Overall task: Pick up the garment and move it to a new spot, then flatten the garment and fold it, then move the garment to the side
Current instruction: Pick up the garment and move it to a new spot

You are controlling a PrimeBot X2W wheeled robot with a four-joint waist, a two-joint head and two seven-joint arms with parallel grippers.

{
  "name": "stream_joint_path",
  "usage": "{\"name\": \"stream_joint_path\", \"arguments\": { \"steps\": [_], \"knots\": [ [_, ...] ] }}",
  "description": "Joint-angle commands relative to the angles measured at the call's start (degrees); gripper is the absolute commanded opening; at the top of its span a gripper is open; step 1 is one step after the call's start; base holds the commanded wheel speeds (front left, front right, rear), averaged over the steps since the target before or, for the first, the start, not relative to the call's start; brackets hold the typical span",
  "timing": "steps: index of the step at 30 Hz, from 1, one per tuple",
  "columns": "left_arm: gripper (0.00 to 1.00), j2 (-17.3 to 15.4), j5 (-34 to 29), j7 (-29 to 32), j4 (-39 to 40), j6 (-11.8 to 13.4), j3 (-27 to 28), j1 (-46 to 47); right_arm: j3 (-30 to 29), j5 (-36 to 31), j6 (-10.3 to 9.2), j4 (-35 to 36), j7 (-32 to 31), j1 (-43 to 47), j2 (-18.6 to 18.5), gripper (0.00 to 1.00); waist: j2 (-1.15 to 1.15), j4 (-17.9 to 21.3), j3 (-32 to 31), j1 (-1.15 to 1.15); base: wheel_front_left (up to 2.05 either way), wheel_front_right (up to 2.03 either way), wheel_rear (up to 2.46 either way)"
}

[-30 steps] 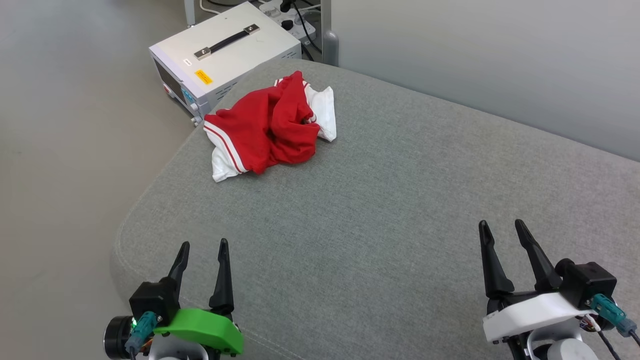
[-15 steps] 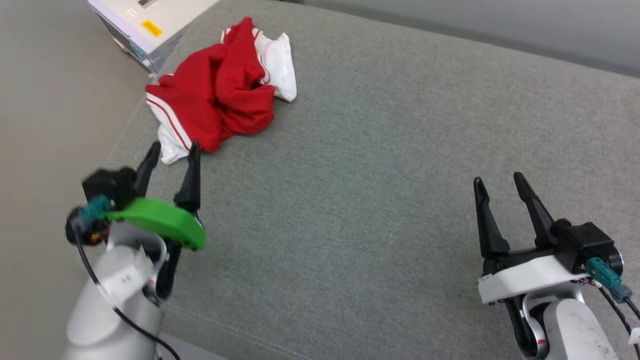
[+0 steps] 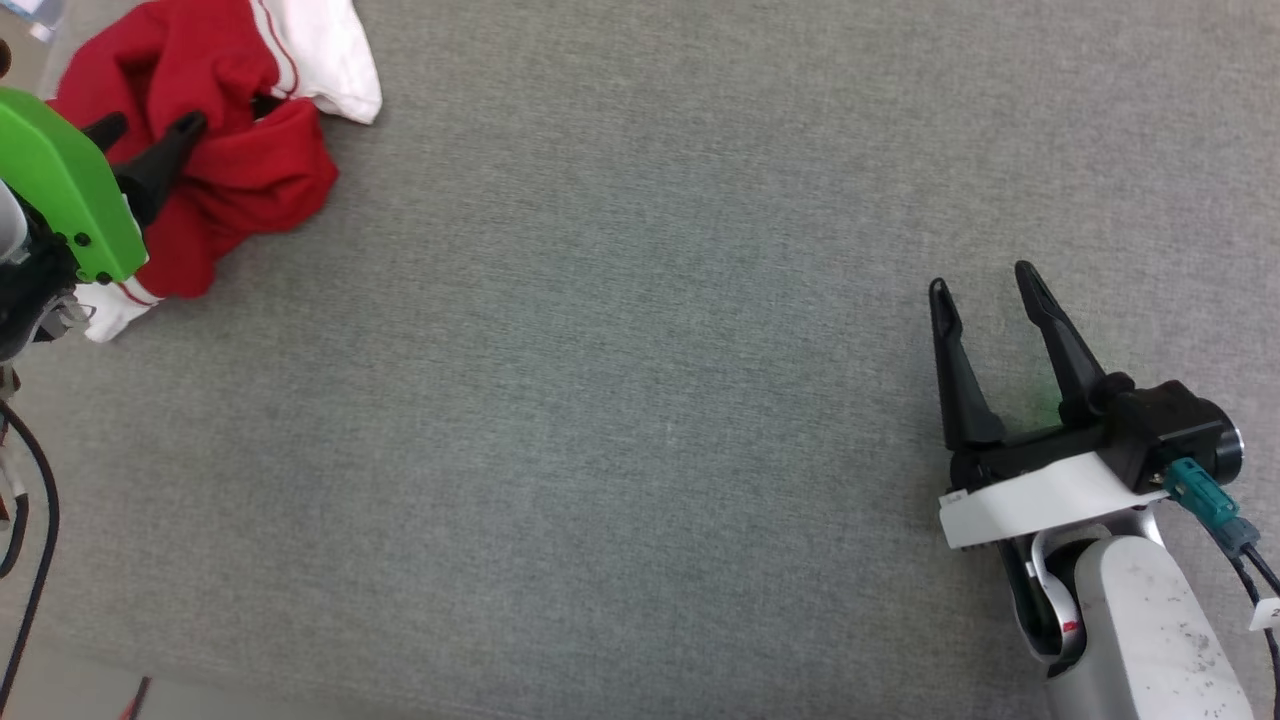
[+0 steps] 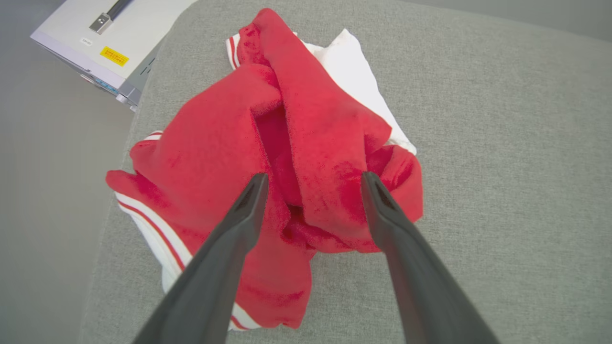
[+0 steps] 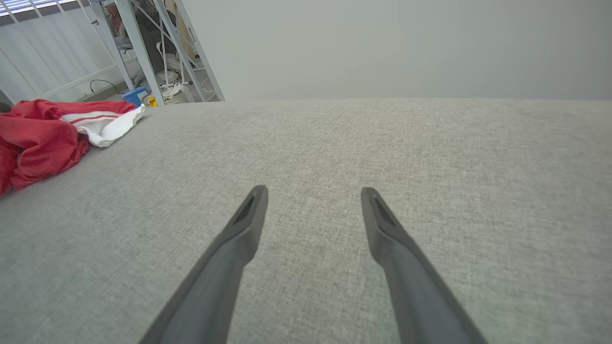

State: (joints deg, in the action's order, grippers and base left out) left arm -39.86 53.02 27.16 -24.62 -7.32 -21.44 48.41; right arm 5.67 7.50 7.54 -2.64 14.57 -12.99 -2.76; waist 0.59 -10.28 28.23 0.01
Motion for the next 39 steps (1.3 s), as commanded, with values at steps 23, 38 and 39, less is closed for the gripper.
{"name": "stream_joint_path", "arguments": {
  "steps": [23, 38, 39],
  "knots": [
    [0.00, 0.85, 4.72, 2.00, -14.41, 0.07, -2.63, 4.53, 1.94, 0.04, -0.05, -0.04, 0.43, -1.42, -0.11, 1.00, -0.59, 6.48, 5.70, -0.01, 0.00, 0.00, 0.00],
    [0.00, -1.93, -6.02, -25.73, -7.11, 0.79, -4.44, 0.58, 0.91, 2.96, -0.05, -3.45, 0.43, 2.03, -0.11, 1.00, -0.59, 6.26, -7.56, -0.01, 0.00, 0.00, 0.00],
    [0.00, -2.09, -6.76, -26.54, -5.98, 1.11, -4.75, 0.07, 0.78, 3.42, -0.05, -3.65, 0.43, 2.39, -0.11, 1.00, -0.59, 6.36, -8.75, -0.01, 0.00, 0.00, 0.00]
  ]
}}
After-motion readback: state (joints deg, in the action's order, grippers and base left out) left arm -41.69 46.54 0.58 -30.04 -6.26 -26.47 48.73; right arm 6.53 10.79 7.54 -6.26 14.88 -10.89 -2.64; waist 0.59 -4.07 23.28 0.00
